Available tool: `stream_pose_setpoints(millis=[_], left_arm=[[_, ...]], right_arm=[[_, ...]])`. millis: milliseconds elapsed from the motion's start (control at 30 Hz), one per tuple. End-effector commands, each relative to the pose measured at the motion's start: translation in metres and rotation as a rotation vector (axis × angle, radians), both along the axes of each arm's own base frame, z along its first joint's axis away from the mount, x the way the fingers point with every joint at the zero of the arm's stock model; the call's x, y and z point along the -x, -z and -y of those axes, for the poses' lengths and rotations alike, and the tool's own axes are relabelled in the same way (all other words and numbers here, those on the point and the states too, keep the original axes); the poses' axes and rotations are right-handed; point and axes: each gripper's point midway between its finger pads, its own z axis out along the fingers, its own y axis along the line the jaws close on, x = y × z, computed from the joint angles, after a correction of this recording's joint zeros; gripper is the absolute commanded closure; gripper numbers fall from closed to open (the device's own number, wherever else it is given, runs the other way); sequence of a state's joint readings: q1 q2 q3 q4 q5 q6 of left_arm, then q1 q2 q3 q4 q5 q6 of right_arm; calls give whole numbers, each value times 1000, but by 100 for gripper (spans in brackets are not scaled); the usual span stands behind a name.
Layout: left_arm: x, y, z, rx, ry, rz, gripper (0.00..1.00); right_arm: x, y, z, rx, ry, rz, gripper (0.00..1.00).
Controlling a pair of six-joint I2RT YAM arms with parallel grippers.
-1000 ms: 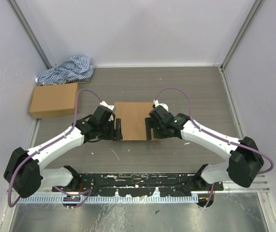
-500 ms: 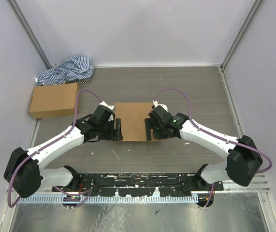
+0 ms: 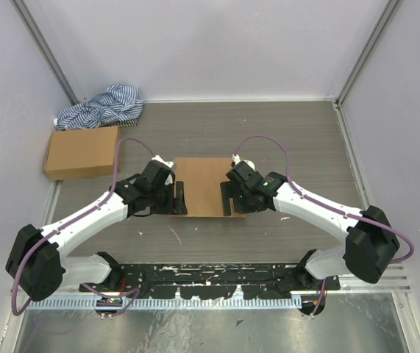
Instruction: Fold the paper box
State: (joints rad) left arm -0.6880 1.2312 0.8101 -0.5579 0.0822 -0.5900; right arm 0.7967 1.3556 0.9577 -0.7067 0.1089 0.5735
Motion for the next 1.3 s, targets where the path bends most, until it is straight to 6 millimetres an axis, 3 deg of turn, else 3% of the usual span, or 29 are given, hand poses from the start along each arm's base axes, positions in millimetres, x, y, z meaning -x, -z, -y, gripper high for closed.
stream_pose_setpoints(millis=[0, 433, 967, 1267], left_arm=[[-4, -21, 19, 91, 21, 15, 30], [0, -27, 19, 113, 11, 14, 32], [2, -32, 21, 132, 12, 8, 32], [3, -30, 22, 137, 15, -1, 32]], right_arm=[[-7, -21, -27, -107, -37, 24, 15], [-9, -39, -28, -146, -15, 46, 15], [-8, -44, -29, -178, -10, 44, 15], [-9, -30, -26, -153, 1, 34, 15]])
